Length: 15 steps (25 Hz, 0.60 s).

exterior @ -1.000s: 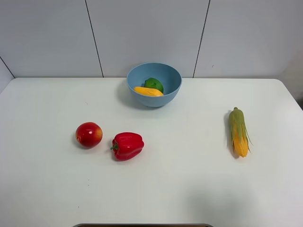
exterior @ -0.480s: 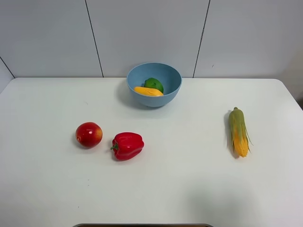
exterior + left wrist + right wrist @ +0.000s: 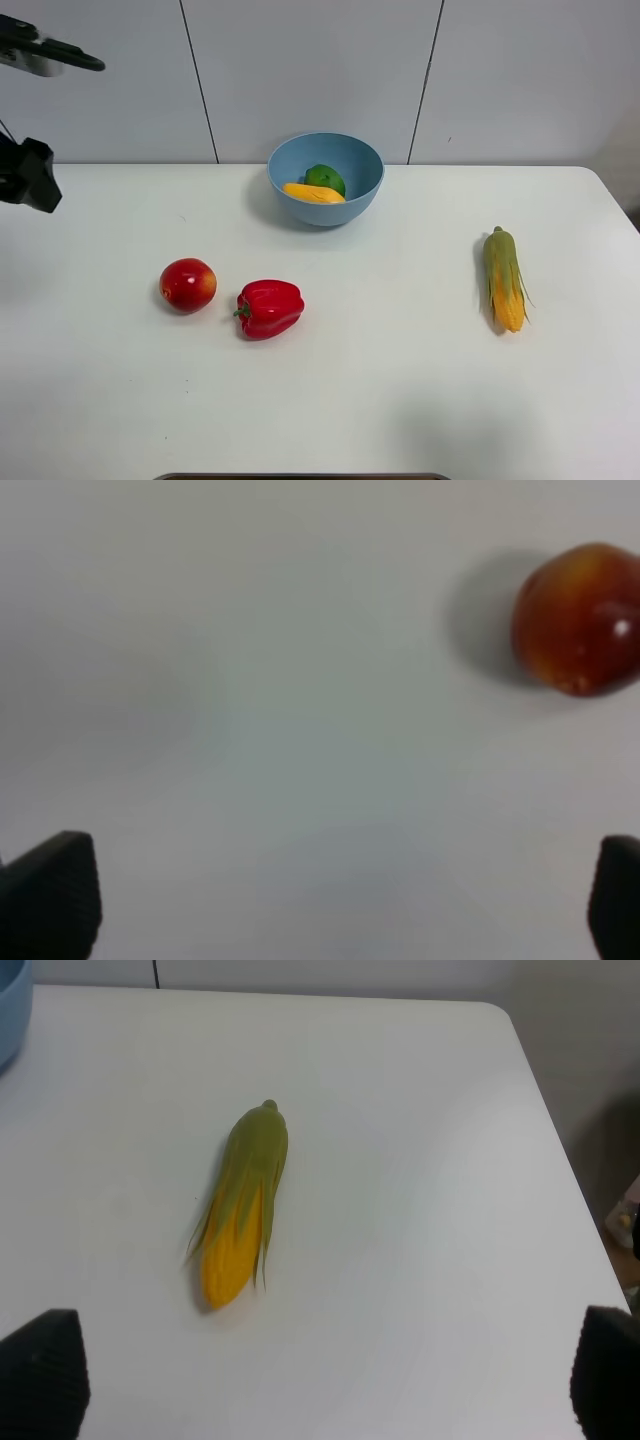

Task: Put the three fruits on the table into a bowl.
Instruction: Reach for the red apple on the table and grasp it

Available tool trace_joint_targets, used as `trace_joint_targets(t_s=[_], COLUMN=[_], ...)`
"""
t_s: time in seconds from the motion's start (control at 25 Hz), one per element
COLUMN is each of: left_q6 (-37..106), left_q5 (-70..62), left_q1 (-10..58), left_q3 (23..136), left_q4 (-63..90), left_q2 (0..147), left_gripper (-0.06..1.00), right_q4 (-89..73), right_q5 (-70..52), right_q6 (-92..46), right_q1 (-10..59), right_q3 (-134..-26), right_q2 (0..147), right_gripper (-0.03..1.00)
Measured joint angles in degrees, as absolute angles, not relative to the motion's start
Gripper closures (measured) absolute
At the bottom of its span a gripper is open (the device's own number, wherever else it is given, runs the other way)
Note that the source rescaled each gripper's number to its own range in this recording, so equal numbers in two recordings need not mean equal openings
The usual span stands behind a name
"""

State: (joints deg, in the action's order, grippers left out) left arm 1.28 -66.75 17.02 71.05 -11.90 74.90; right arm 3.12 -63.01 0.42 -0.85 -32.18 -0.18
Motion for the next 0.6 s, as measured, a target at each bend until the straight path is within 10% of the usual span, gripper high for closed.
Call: trace_joint_targets(t_s=[0.6], left_q6=[-7.44], left_q5=[-57.41], left_q1=[17.21], left_q3=[73.31], left_q4=[-3.25], left_q2=[92.67], left_gripper=[-0.06], right_q4=[3.12], right_q5=[-63.01], right_q6=[0.42], right_q1=[-0.85], right_q3=[-32.18], right_q2=[-0.18], right_gripper=[-0.03])
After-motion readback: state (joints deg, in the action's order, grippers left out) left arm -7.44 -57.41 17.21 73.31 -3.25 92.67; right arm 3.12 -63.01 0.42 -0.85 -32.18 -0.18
